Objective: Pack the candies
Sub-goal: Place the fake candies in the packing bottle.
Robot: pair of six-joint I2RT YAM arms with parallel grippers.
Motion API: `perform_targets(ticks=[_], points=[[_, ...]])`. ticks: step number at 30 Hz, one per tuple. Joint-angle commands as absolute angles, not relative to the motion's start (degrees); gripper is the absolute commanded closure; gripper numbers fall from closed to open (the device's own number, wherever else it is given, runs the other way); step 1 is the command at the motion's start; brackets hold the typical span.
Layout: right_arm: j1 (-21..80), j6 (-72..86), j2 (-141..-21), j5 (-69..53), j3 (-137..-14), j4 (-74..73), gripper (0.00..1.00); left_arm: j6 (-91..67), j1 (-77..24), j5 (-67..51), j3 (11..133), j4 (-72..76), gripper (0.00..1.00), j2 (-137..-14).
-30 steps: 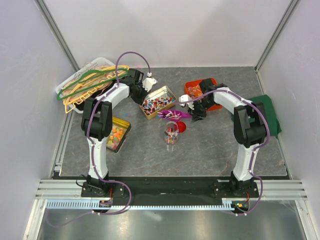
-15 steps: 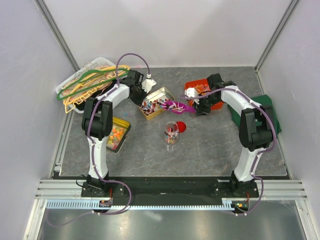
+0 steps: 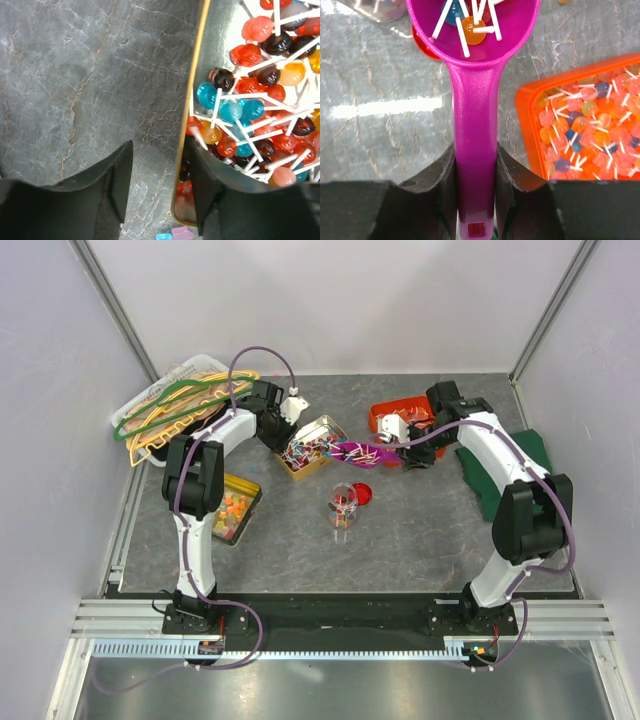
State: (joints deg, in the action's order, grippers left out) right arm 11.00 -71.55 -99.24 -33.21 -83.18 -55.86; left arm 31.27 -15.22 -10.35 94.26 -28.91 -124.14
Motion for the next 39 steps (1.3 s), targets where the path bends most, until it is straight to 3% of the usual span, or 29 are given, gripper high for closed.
perform_targets(ticks=[1, 21, 29, 33, 39], points=[[10.81, -74.35, -92.65, -34.01, -82.88, -60.29, 1.0, 29.27, -14.06, -11.25, 93.34, -27.69, 0.4, -121.38], [9.4, -77.95, -83.15, -29.97, -75.93, -66.52, 1.0, 29.53, -12.3, -9.49, 92.37, -27.77, 0.33, -118.57], [9.67, -79.36, -81.92, -26.02, -76.02, -69.87, 1.0, 28.48, -11.69, -8.35, 92.29, -27.95, 0.16, -119.09], [10.28, -79.45, -81.21, -23.48, -76.9, -71.63, 1.0, 27.78, -11.6, -8.96, 92.37, -27.95, 0.01, -119.0], [12.21, -78.49, -81.56, -19.26, -79.8, -73.83, 1.0, 26.81, -11.34, -10.28, 92.55, -27.95, 0.0, -118.13]])
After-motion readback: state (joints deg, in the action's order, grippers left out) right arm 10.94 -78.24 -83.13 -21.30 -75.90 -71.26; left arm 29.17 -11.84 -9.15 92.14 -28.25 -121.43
